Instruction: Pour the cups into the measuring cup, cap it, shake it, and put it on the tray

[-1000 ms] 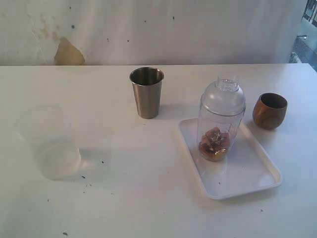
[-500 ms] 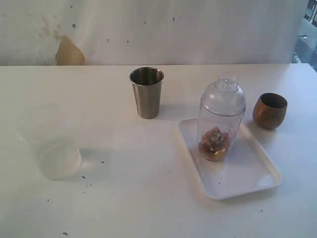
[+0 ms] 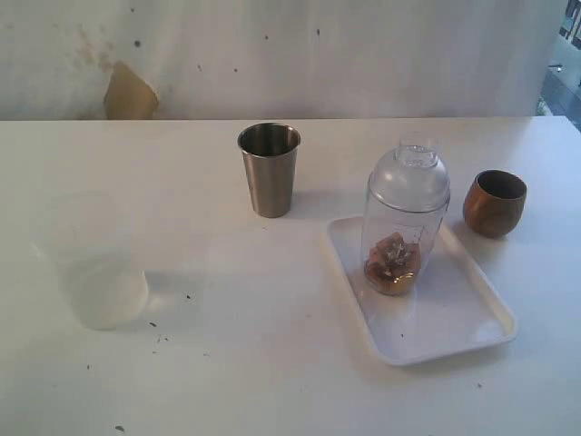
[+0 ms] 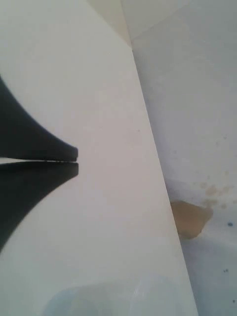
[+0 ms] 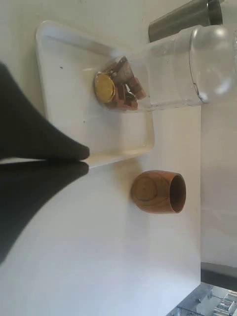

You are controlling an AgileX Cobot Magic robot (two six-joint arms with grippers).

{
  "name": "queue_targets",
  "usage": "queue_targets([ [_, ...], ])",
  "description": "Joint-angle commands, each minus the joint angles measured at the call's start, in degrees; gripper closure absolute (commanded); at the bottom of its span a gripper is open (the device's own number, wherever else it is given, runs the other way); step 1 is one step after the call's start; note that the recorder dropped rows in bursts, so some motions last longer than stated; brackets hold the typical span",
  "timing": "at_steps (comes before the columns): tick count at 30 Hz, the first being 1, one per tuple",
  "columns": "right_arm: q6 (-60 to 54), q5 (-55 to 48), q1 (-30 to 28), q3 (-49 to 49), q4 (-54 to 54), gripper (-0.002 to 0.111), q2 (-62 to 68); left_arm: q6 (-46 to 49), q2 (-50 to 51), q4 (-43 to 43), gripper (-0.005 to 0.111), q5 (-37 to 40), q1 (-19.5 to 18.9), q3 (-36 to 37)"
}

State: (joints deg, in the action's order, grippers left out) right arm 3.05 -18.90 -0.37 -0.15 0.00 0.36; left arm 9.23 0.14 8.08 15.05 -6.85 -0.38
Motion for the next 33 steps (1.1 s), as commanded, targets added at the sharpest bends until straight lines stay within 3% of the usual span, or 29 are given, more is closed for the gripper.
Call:
queue_targets([
  [1,0.1,0.46,-0.23,0.15,0.0,0.108,-0.36,0.4,-0.14,-0.28,0.106,-0.29,0.21,0.38],
  [33,0.1,0.46,-0.23,0.15,0.0,0.108,-0.36,0.42,-0.14,-3.44,0.106,-0.95,0.21,0.38],
])
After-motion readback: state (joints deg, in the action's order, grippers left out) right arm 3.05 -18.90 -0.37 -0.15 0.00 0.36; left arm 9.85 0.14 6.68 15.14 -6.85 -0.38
